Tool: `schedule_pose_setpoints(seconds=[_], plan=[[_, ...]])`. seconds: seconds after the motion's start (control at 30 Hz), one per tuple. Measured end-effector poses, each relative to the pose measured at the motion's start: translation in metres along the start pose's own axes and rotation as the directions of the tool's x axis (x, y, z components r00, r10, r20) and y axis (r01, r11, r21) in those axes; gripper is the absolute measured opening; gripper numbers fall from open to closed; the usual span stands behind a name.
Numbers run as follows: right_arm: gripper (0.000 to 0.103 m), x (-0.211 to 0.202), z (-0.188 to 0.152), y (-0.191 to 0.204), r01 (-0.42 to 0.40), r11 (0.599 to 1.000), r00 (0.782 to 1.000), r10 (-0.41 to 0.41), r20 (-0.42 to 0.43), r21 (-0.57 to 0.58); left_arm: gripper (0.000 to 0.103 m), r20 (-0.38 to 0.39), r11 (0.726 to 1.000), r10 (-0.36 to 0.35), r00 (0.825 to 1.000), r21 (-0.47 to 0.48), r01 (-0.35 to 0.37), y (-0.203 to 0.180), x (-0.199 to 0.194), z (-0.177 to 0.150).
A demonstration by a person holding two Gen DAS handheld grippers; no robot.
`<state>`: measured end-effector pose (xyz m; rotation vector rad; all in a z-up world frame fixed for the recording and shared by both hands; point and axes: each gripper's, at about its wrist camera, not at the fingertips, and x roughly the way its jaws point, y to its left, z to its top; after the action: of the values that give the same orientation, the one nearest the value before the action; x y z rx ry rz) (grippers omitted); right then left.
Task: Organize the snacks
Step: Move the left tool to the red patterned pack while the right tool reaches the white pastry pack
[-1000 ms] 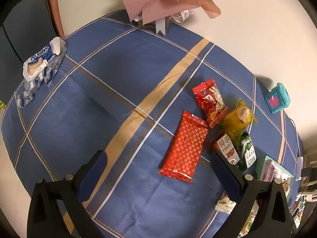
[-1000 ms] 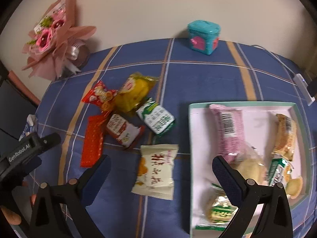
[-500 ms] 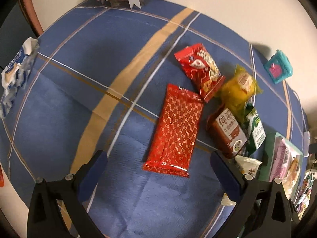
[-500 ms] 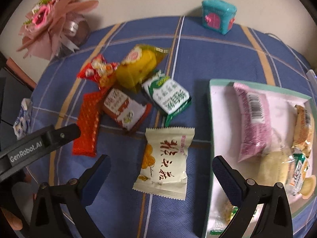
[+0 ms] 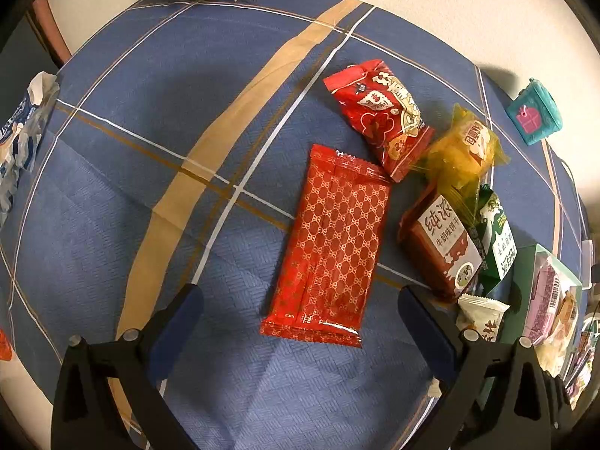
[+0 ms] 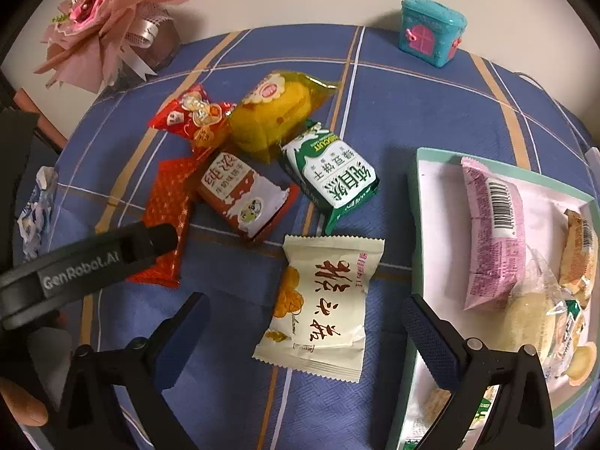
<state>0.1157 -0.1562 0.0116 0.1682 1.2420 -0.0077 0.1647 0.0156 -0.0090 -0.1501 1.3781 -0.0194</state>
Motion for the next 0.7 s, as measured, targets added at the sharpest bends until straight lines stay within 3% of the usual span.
schedule_pose_setpoints(seconds=[0.53, 0.7], plan=[[0.1, 0.015, -0.004, 0.007, 0.018, 1.0, 1.0, -0.018, -0.019, -0.02, 0.103, -0.016, 1.0, -0.009, 1.0, 0.017, 0.009, 0.005, 0.03, 0.005], [0.093, 0.021, -0.006, 0.015, -0.009, 1.0, 0.999, 0.008, -0.038, -0.016, 0.103, -0.007, 1.0, 0.003, 1.0, 0.021, -0.003, 0.009, 0.034, 0.007]])
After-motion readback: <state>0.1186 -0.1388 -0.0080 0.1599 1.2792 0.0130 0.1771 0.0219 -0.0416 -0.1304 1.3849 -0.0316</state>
